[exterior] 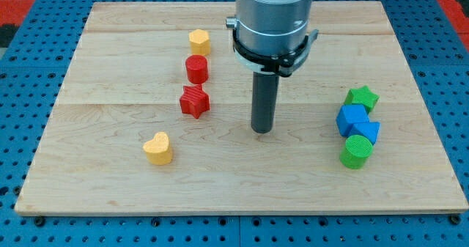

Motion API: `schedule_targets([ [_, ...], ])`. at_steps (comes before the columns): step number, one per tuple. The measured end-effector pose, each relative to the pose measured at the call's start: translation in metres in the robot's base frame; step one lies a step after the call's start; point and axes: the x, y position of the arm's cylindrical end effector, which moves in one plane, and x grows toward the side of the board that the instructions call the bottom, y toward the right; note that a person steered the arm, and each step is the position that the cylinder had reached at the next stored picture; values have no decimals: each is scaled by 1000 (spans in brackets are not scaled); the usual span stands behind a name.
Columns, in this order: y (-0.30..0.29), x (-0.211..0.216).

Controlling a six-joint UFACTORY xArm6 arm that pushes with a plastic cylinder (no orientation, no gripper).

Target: Move the hexagon to the left side

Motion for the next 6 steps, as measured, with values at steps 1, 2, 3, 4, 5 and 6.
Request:
schedule_targets([
  [1,20,-7],
  [2,17,-81],
  [3,-8,-169],
  [4,-74,-180],
  [5,-190,-192],
  [6,-161,-195],
])
